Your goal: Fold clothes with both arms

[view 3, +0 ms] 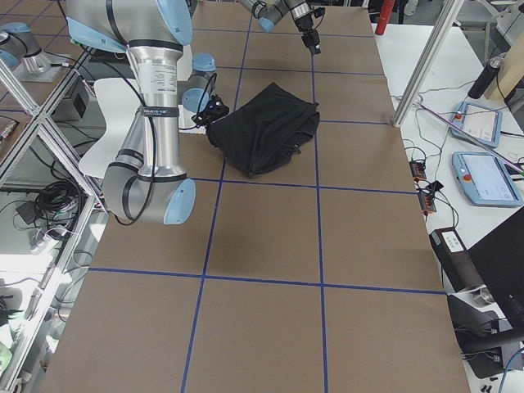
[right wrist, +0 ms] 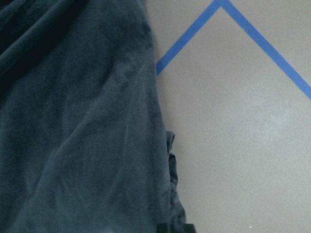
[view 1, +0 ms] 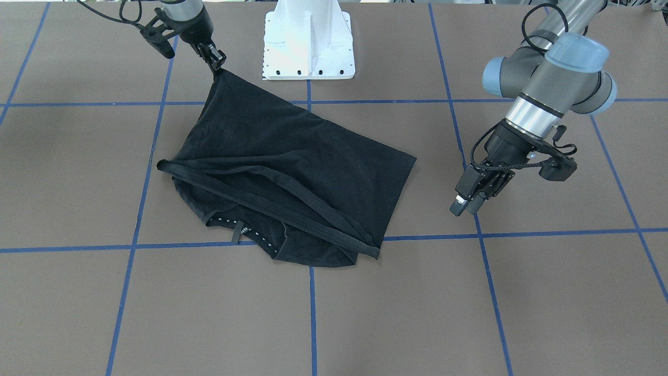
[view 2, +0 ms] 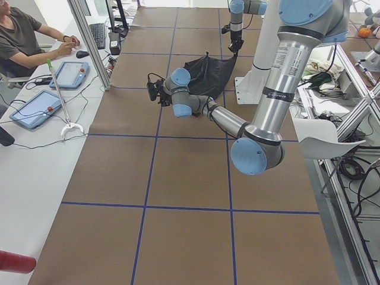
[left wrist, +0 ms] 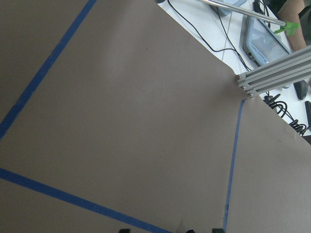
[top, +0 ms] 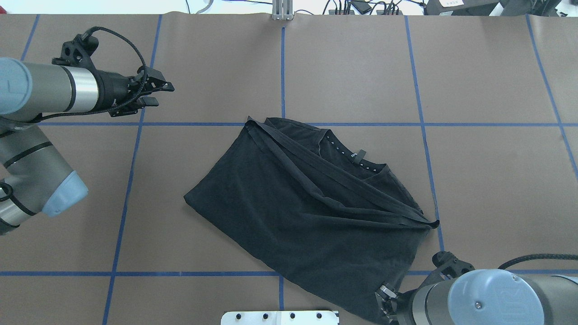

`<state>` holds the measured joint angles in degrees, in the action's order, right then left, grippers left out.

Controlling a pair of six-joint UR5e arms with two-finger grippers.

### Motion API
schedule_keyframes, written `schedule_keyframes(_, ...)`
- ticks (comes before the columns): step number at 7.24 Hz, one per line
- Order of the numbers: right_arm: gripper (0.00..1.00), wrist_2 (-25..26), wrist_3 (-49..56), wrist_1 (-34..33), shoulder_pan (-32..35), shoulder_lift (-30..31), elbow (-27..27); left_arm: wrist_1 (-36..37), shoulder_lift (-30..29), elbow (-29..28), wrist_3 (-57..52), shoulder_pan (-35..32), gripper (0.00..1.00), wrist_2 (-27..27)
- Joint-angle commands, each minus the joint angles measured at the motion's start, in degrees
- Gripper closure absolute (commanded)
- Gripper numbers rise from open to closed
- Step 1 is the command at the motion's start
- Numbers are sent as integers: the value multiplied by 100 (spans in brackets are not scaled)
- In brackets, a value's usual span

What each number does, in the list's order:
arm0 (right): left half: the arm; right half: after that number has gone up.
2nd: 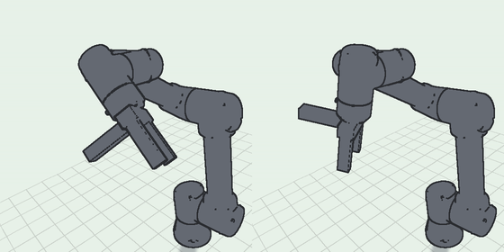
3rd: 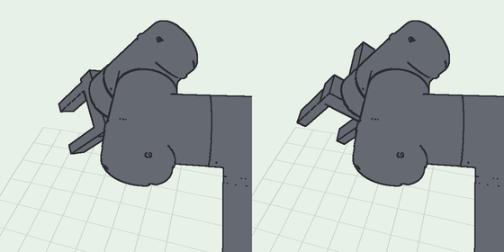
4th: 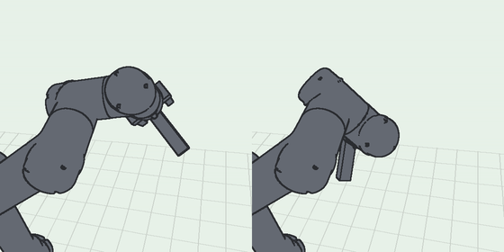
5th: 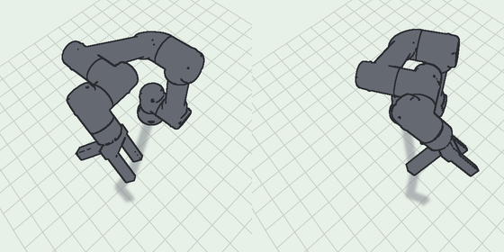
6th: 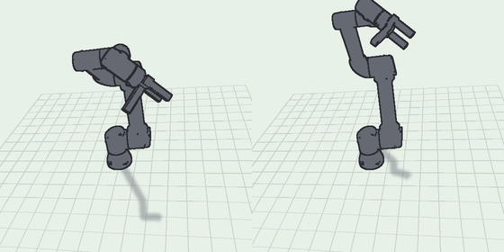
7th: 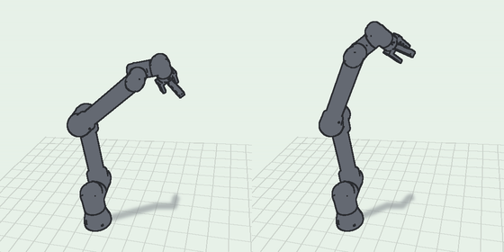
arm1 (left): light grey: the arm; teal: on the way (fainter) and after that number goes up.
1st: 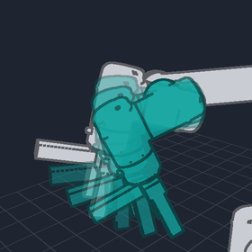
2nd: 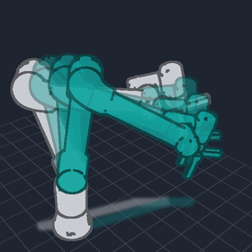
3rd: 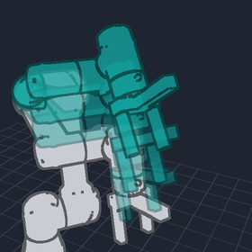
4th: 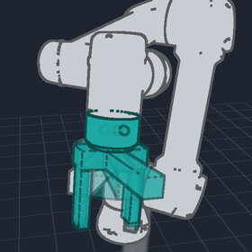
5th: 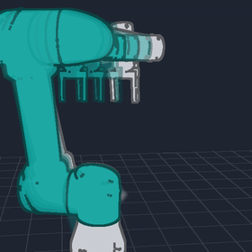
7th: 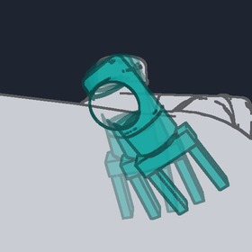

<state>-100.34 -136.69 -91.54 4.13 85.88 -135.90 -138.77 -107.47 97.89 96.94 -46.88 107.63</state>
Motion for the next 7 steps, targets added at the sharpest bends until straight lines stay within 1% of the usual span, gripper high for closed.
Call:
schedule_keyframes(1, 0, -3, 9, -57, 575, -114, -269, 907, 164, 526, 105, 441, 33, -40)
schedule_keyframes(2, 0, -4, 428, -48, 1094, -289, -401, 1191, 513, 991, 323, 704, 33, -206)
schedule_keyframes(3, 0, -4, 615, -74, 1630, -613, -333, 1220, 1021, 1361, 517, 1229, 33, -581)
schedule_keyframes(4, 0, -12, 765, -127, 2027, -634, -306, 1229, 1053, 1286, 797, 1634, 34, -872)
schedule_keyframes(5, 0, -12, 1132, -171, 2126, -643, -297, 1229, 940, 1042, 826, 1769, 35, -927)
schedule_keyframes(6, 0, 5, 1144, -180, 2119, -651, -245, 1229, 808, 891, 826, 1796, 36, -928)
schedule_keyframes(7, 0, 14, 1153, -180, 2119, -651, -210, 1229, 737, 812, 826, 1849, 39, -928)
